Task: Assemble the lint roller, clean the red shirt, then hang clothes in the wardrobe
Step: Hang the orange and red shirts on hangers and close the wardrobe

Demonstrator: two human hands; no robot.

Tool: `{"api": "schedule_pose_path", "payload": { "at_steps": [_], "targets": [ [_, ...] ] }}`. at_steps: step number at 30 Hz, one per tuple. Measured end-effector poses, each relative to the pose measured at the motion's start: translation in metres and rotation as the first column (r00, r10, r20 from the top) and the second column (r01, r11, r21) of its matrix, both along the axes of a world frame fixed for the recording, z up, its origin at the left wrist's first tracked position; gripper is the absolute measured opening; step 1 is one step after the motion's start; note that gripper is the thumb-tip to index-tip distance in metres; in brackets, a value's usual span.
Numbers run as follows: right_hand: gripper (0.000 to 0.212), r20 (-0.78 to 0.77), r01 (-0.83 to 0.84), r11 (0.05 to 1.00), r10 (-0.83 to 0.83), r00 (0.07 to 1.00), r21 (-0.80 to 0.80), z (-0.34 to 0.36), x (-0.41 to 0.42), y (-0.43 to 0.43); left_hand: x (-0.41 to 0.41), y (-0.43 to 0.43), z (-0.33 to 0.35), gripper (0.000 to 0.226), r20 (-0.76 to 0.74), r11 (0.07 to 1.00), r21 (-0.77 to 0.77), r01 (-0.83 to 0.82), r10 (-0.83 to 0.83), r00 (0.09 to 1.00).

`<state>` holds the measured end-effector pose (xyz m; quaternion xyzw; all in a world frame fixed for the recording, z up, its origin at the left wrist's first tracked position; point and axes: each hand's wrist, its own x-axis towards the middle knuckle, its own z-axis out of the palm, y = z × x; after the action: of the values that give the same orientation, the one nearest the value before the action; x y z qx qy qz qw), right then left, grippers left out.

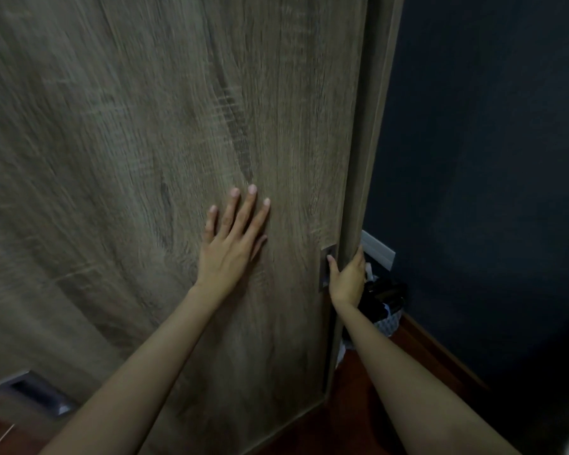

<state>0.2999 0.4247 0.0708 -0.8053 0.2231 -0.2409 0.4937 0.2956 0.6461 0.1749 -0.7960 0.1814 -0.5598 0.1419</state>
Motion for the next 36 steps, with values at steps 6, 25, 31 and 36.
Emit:
{"api": "schedule_pose_path", "payload": {
  "at_steps": [6, 25, 31, 36],
  "targets": [
    [0.074, -0.009, -0.002, 0.997, 0.001, 1.0, -0.077, -0.002, 0.002, -0.002, 0.002, -0.005, -0.002, 0.057, 0.004, 1.0, 0.0, 0.0, 0.0, 1.0],
    [0.058, 0.015, 0.051, 0.944, -0.048, 0.999, -0.327, -0.008, 0.013, -0.022, 0.01, -0.023, -0.003, 0.057, -0.012, 1.0, 0.003, -0.002, 0.002, 1.0],
    [0.06, -0.025, 0.02, 0.946, -0.03, 0.999, -0.322, -0.002, 0.009, -0.022, 0.011, -0.023, -0.003, 0.058, 0.012, 0.999, 0.021, -0.039, 0.039, 0.999],
    [0.056, -0.053, -0.106, 0.944, 0.094, 0.994, -0.312, 0.01, -0.002, -0.039, 0.004, -0.029, 0.0, 0.056, -0.075, 0.999, -0.026, -0.021, 0.019, 0.997]
  ]
}}
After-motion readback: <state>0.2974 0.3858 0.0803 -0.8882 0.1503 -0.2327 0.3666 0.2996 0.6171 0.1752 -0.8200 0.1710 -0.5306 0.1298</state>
